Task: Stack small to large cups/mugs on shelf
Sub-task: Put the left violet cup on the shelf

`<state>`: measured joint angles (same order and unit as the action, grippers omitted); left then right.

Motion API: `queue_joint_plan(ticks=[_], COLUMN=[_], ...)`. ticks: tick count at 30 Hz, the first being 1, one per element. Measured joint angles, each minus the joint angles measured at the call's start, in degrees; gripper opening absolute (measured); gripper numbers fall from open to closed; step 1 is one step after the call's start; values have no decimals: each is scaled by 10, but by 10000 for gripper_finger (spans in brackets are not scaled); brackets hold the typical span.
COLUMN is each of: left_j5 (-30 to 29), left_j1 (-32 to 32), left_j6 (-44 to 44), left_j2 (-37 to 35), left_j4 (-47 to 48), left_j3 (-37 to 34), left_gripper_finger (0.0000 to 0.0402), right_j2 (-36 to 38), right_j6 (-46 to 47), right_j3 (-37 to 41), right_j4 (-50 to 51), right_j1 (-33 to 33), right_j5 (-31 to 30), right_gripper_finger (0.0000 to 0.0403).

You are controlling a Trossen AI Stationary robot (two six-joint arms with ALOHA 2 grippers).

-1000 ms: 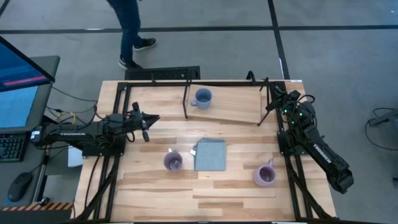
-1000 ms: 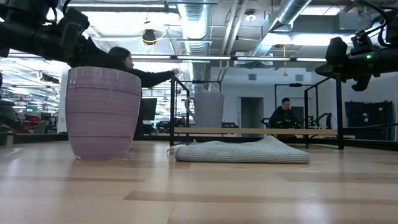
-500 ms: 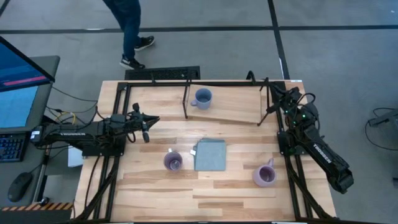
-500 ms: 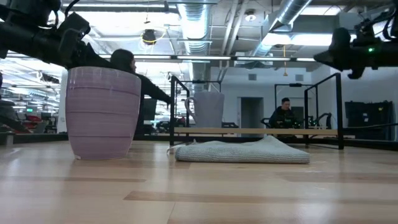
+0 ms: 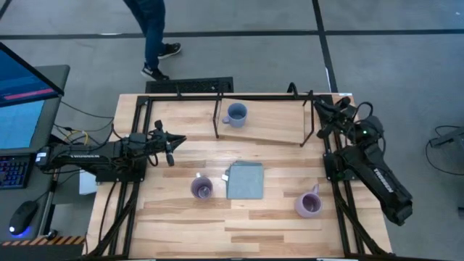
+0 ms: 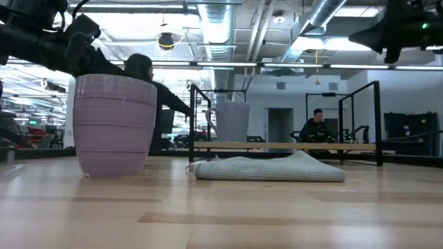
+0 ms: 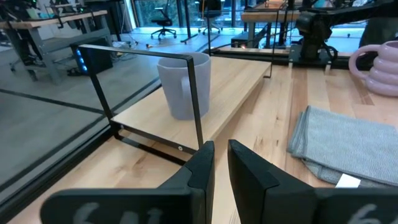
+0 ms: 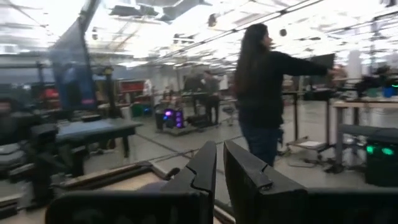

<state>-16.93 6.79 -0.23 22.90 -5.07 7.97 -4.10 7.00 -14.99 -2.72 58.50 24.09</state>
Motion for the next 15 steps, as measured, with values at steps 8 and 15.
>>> queue_joint_plan(ticks=[8, 15], left_j5=[0, 0], left_j1=[0, 0], left_j6=[0, 0], left_j2=[0, 0], left_j4=[1, 1], left_j3=[0, 0], left_gripper_finger=[35, 35], right_j2=[0, -8], right_j6=[-1, -37], right_j3=[-91, -177], right_j4=[96, 229], right_j1=[0, 0], right_j5=[75, 101], right_gripper_finger=[55, 57])
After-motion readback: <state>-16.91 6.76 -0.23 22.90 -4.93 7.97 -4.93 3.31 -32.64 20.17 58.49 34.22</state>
